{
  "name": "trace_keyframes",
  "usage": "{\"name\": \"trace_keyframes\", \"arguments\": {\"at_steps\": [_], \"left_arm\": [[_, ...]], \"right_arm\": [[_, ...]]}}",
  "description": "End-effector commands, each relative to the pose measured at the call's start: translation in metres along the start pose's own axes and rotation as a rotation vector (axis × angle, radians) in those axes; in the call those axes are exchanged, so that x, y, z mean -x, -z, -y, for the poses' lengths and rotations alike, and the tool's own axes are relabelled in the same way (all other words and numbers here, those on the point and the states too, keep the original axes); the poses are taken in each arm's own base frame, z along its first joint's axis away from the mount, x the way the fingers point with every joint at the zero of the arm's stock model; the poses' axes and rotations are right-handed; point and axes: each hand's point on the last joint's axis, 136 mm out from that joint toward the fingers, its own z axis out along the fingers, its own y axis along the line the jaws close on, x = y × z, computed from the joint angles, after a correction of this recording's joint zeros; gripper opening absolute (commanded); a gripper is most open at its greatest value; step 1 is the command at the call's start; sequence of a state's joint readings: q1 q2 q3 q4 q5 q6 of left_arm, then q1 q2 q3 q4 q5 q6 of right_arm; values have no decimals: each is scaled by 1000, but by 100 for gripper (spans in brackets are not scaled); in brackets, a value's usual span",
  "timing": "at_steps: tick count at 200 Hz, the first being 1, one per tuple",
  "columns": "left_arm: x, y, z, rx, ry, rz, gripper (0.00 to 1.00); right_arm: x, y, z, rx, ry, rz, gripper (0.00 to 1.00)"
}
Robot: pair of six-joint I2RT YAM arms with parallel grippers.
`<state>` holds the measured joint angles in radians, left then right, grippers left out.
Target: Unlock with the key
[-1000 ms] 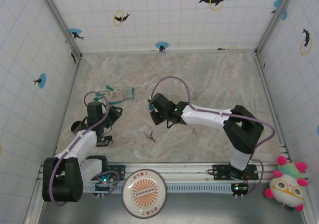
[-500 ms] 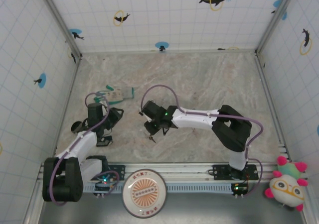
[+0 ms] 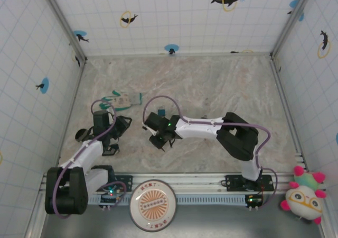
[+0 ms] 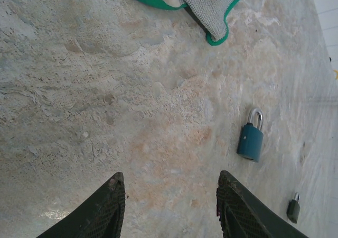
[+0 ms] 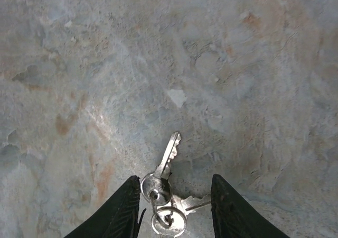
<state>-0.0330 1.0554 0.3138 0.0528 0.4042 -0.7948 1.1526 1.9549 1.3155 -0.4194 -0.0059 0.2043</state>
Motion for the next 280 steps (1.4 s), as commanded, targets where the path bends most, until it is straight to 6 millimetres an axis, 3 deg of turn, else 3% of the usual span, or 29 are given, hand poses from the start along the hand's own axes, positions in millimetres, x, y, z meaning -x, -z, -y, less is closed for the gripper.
{"name": "trace_keyframes", "arguments": {"at_steps": [1,26,124,180,224,238,280], "left_arm": [[-7,-2,-2,1,16,-28,49],[-9,-3,-5,9,19,-32,49],[-10,-5,-9,20,26,-33,49],[-10,-5,-6,6,26,-33,49],[-9,-5,-4,2,24,-31,49],[-10,-6,-5,5,26,-32,49],[-9,-6,4,-16,6,-32,49]], "right_arm": [[1,3,-6,16,31,-26,40],[-3,5,-8,10,55,-41,44],[-6,-9,-8,-5,61,-71,34],[-13,-10,-7,-3,60,-90,35],[-19,-14,-6,-4,55,-106,26],[-20,-14,-6,-4,55,-109,17],[-11,-3,3,-13,20,-72,2]]}}
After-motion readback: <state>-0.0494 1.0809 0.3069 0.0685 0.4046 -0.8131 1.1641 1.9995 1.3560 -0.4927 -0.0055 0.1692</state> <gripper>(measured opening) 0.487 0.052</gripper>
